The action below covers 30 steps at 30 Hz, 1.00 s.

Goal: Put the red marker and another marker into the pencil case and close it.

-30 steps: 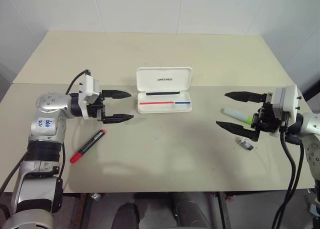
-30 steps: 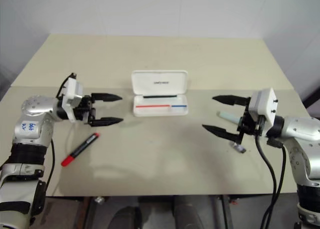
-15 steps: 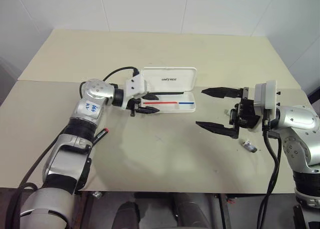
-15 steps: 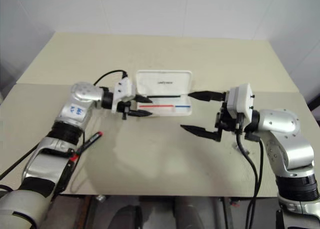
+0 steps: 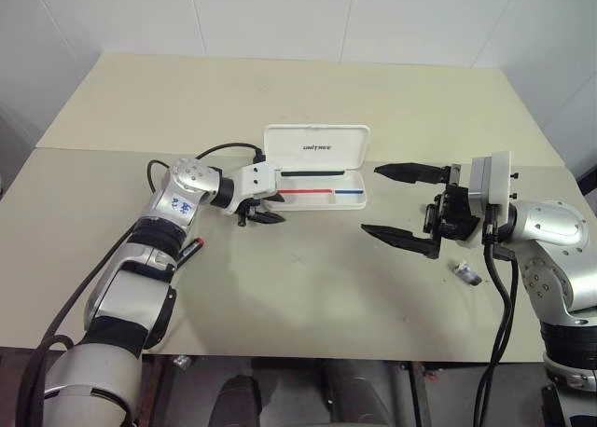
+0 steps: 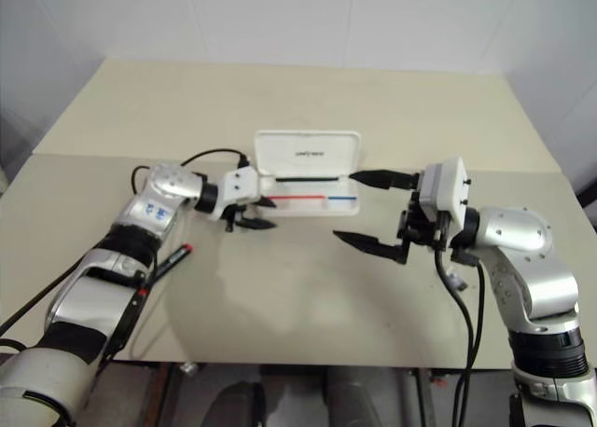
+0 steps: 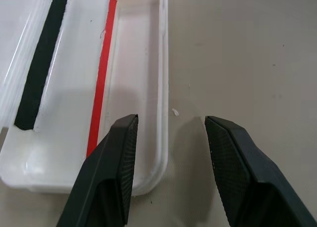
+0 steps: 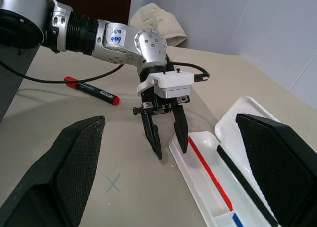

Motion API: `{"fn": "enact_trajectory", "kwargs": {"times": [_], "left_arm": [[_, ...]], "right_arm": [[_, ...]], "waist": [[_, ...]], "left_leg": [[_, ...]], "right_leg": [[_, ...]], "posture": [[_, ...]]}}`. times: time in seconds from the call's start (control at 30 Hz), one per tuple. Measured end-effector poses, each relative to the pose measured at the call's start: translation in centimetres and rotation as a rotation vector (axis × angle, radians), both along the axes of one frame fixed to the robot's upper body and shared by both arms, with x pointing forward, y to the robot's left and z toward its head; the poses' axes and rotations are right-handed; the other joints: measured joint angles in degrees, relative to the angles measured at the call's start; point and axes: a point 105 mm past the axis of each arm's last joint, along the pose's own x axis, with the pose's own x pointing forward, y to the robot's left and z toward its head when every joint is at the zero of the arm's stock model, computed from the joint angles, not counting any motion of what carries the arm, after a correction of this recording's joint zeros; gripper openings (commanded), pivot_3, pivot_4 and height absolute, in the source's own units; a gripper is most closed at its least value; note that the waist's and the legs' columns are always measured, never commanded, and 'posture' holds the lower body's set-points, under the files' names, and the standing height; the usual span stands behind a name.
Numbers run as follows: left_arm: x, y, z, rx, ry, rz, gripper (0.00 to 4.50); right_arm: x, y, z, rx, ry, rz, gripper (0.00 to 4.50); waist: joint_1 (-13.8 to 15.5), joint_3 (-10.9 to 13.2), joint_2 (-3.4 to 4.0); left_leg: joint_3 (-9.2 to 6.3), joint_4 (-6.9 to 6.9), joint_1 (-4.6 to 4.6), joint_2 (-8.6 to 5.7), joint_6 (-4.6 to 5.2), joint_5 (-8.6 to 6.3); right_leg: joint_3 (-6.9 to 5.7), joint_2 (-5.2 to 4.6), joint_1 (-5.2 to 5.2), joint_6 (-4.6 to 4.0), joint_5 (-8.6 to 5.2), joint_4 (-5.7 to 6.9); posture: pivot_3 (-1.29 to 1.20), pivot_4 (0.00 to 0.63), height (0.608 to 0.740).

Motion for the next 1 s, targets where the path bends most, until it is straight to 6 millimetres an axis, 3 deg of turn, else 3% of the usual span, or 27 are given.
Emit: {"fn": "enact_trajectory", "kwargs": {"times": [0.17, 0.23, 0.4, 0.63, 0.77, 0.87, 1.0], "left_arm": [[0.6, -0.7, -0.1, 0.020, 0.003, 0.013, 2.10], [0.7, -0.8, -0.2, 0.018, 0.010, 0.015, 1.72], [0.9, -1.1, 0.1, 0.028, -0.001, 0.005, 0.04], [0.9, -1.2, 0.3, 0.042, -0.029, -0.014, 0.01], [0.4, -1.4, 1.7, 0.056, -0.089, -0.078, 0.01], [-0.9, -1.0, 2.2, 0.061, -0.139, -0.145, 0.01], [-3.8, 0.0, 0.1, 0.078, -0.124, -0.201, 0.01]], "right_arm": [[-0.1, 0.2, 0.3, 0.005, -0.011, -0.005, 4.50], [-0.1, 0.2, 0.3, 0.007, -0.014, -0.009, 4.50], [-0.2, 0.3, 0.5, 0.009, -0.021, -0.012, 4.50], [-0.1, 0.2, 0.5, 0.011, -0.023, -0.017, 4.50], [0.0, -0.3, 0.0, 0.011, -0.002, -0.033, 4.50], [0.0, -0.9, -0.8, -0.005, 0.024, -0.051, 4.50], [-0.2, -2.1, -1.7, -0.033, 0.040, -0.091, 4.50]], "waist": [[-0.04, 0.00, 0.00], [-0.01, 0.00, 0.00], [0.03, 0.00, 0.00], [0.00, 0.00, 0.00], [0.05, 0.00, 0.00], [-0.11, -0.01, 0.02], [-0.04, -0.01, 0.01]], "left_leg": [[0.00, -0.01, 0.00, 0.00, 0.00, 0.00], [-0.01, -0.01, 0.00, 0.00, 0.00, 0.00], [-0.01, 0.01, 0.00, 0.00, 0.00, 0.00], [-0.01, 0.02, 0.01, 0.00, 0.00, 0.00], [0.00, -0.03, -0.03, 0.00, 0.00, 0.00], [0.05, -0.09, 0.01, 0.05, 0.00, 0.00], [0.04, -0.03, 0.03, 0.09, 0.00, 0.00]], "right_leg": [[0.00, 0.01, 0.00, 0.00, 0.00, 0.00], [0.00, 0.01, 0.00, 0.00, 0.00, 0.00], [0.00, 0.01, 0.00, 0.00, 0.00, 0.02], [0.02, 0.02, 0.00, 0.00, 0.00, 0.08], [0.02, 0.01, -0.01, 0.01, 0.00, 0.01], [0.03, 0.00, -0.02, 0.00, -0.02, 0.11], [0.02, 0.00, -0.03, -0.03, -0.04, 0.14]], "posture": [[0.00, 0.150, 0.740], [0.00, 0.150, 0.740], [0.00, 0.150, 0.740], [0.00, 0.150, 0.740], [0.00, 0.150, 0.740], [0.00, 0.150, 0.740], [0.00, 0.150, 0.740]]}}
